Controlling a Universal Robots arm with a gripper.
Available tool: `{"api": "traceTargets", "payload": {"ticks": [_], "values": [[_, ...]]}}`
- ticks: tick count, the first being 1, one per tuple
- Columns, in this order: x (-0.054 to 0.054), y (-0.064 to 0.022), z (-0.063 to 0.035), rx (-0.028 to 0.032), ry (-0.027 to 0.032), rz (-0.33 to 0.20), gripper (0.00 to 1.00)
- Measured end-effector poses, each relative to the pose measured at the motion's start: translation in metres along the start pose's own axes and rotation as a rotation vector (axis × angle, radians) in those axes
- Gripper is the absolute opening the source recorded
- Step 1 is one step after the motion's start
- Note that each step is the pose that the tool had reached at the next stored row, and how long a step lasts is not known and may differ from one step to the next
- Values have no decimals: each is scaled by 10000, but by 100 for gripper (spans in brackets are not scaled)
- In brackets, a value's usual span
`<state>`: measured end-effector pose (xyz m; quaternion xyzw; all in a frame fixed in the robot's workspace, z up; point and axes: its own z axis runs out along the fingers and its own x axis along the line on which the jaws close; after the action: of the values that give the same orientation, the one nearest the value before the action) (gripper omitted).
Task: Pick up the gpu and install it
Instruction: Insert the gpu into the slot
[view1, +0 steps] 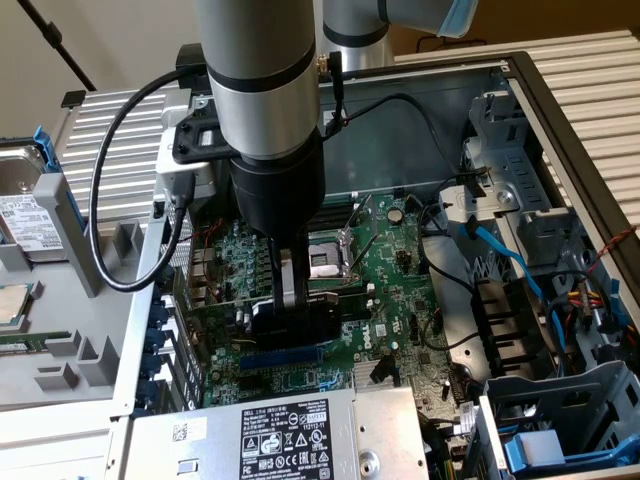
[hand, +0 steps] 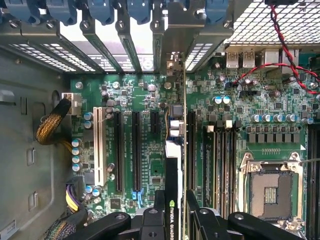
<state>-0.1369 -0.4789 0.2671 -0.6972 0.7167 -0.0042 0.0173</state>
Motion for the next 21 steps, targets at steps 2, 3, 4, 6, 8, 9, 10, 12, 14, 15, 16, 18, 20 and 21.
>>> {"api": "traceTargets", "payload": {"ticks": [2,3,4,6,8,9,10,12,14,15,16,18,20,21], "values": [[0,-2,0,-15,-1,0,27],[0,-3,1,-27,0,3,27],[0,-3,1,-44,0,7,27],[0,-3,0,-60,1,14,27],[0,-4,1,-61,1,15,27],[0,-4,1,-61,3,15,27],[0,-4,2,-60,2,15,27],[0,-4,6,-53,1,14,27],[0,-4,9,-49,2,15,27],[0,-4,11,-46,1,15,27],[0,-4,11,-46,2,15,27],[0,-4,12,-46,1,15,27],[0,-4,12,-46,1,19,27],[0,-4,12,-46,1,26,27]]}}
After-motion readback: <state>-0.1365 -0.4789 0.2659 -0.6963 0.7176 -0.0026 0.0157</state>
